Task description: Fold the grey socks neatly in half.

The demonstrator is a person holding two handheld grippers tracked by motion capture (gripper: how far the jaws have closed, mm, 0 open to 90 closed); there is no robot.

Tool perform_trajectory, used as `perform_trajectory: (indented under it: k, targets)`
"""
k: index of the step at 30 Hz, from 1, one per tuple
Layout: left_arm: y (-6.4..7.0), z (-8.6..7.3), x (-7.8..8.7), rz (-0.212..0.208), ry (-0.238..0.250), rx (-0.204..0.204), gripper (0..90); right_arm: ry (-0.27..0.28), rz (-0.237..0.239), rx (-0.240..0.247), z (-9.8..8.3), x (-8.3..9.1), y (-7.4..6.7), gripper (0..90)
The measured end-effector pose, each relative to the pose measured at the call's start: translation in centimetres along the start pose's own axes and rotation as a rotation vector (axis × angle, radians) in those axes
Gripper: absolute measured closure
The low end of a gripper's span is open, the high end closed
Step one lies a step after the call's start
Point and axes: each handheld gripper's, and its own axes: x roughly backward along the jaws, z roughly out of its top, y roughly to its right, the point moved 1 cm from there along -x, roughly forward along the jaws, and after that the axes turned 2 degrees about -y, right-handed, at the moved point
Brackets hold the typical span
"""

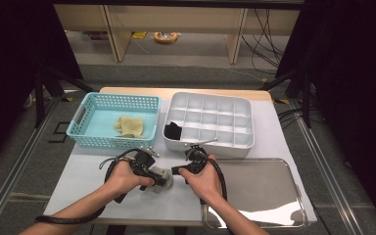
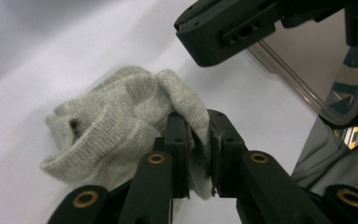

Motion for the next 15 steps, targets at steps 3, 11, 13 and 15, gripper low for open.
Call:
perform_trajectory:
  k: [3, 11, 13, 15]
  targets:
    - [0.1, 0.1, -0.4, 0.008, 0.011, -0.007, 76.7, 0.007, -0.008, 0.022, 0.0, 0.0, 0.0, 81.1]
    - [0.4, -0.1, -1.1, 0.023, -0.010, -0.023, 75.3, -0.010, 0.018, 0.011, 0.1, -0.4, -0.9, 74.2]
    - [0.2, 0.0, -1.0, 0.025, -0.035, -0.061, 74.7, -0.025, 0.009, -0.003, 0.2, -0.8, -0.9, 73.9]
    - [0.2, -0.1, -1.0, 0.024, -0.033, -0.061, 73.7, -0.039, 0.001, 0.005, 0.2, -1.1, -0.6, 77.2]
